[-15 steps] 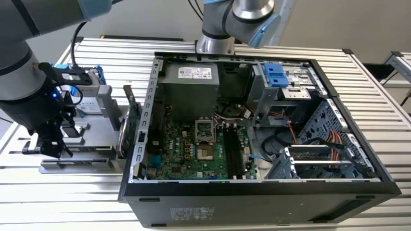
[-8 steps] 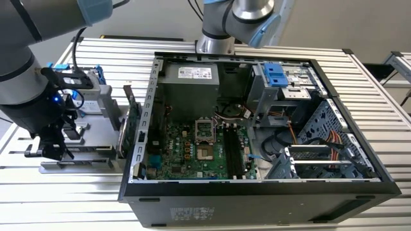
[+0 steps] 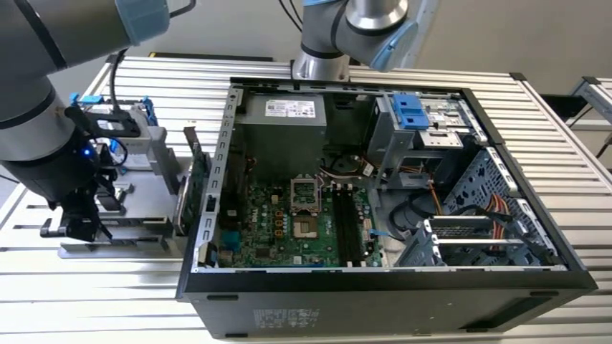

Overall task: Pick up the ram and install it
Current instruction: 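Pick up the ram and move it above insertion slot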

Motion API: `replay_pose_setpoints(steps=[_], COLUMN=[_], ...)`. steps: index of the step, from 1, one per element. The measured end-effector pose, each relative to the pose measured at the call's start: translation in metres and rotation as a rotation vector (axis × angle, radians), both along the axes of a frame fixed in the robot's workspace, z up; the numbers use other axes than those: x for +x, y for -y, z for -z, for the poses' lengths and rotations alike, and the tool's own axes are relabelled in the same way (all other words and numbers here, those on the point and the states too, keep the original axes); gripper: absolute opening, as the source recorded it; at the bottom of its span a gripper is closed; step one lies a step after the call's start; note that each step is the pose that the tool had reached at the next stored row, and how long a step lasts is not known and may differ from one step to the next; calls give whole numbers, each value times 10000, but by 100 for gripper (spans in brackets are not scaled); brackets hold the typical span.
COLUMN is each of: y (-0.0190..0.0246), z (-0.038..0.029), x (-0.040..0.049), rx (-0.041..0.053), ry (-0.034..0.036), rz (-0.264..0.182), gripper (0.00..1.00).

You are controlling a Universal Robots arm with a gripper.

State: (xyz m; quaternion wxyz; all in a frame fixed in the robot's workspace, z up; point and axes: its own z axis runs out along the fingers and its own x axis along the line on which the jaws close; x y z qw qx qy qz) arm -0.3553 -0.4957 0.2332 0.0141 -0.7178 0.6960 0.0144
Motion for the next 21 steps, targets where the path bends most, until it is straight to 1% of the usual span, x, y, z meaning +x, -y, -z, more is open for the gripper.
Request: replay_pose_setpoints(steps=[12, 21], y=[12, 57], z=[88, 151], x=[0, 1], rx=[-6, -6], ry=[-2, 0], rz=[20, 80], gripper=[100, 100])
